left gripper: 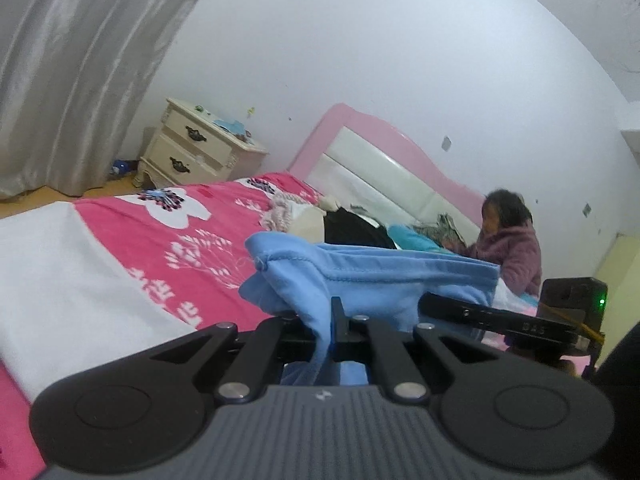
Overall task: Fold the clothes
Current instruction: 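Lift the folded light blue T-shirt and carry it toward the folded clothes stack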
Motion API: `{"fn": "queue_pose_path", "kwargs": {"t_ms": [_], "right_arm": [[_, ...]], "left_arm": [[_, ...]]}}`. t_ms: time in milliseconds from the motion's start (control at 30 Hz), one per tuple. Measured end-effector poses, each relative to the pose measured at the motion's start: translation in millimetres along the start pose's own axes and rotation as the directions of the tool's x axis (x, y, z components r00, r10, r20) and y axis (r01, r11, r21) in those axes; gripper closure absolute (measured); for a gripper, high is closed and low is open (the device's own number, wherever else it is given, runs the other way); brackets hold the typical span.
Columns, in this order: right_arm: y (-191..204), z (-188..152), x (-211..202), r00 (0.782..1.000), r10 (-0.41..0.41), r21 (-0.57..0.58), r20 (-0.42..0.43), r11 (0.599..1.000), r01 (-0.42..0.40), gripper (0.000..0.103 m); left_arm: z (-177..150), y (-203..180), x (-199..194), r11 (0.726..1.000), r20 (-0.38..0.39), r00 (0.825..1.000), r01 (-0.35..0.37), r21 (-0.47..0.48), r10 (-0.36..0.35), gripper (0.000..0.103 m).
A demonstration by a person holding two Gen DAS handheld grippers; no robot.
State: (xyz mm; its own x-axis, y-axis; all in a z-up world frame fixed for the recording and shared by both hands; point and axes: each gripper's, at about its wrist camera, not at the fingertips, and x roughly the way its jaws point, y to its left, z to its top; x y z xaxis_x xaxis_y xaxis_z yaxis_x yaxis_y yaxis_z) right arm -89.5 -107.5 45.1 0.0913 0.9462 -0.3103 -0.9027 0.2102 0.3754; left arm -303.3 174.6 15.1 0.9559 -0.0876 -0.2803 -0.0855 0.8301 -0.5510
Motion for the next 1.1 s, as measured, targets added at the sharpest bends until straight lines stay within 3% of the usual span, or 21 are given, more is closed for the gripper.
{"fn": "queue_pose_path", "kwargs": {"t_ms": [233,400,533,633,767,1000,1100], "right_arm": [[12,17,39,0.998,0.043,-0.020,-0.035,0.999,-0.043,0.097],[10,43,101,0.985,0.143,-0.045,-0.097,0.988,-0.148,0.097],[-8,56,165,0.958,0.238,-0.032,-0.162,0.969,-0.246,0.097],[-17,57,207,0.936,0.293,-0.021,-0.195,0.953,-0.303,0.097],[-25,60,251,0.904,0.362,0.006,-0.225,0.929,-0.371,0.097],[-34,51,327,0.835,0.428,0.054,-0.346,0.897,-0.438,0.097],[-32,47,352,0.817,0.422,0.044,-0.393,0.896,-0.441,0.097]], "left_arm": [[10,23,-32,0.997,0.074,0.996,-0.039,-0.060,0.043,0.098],[27,43,-39,0.980,0.088,0.981,-0.161,-0.113,0.172,0.098],[38,57,-33,0.950,0.057,0.954,-0.284,-0.129,0.293,0.099],[46,68,-27,0.918,0.054,0.925,-0.365,-0.158,0.377,0.099],[52,87,-23,0.861,0.077,0.869,-0.466,-0.207,0.489,0.098],[55,120,7,0.674,-0.007,0.700,-0.689,-0.268,0.714,0.098],[58,134,21,0.613,-0.034,0.639,-0.750,-0.250,0.768,0.098]]}}
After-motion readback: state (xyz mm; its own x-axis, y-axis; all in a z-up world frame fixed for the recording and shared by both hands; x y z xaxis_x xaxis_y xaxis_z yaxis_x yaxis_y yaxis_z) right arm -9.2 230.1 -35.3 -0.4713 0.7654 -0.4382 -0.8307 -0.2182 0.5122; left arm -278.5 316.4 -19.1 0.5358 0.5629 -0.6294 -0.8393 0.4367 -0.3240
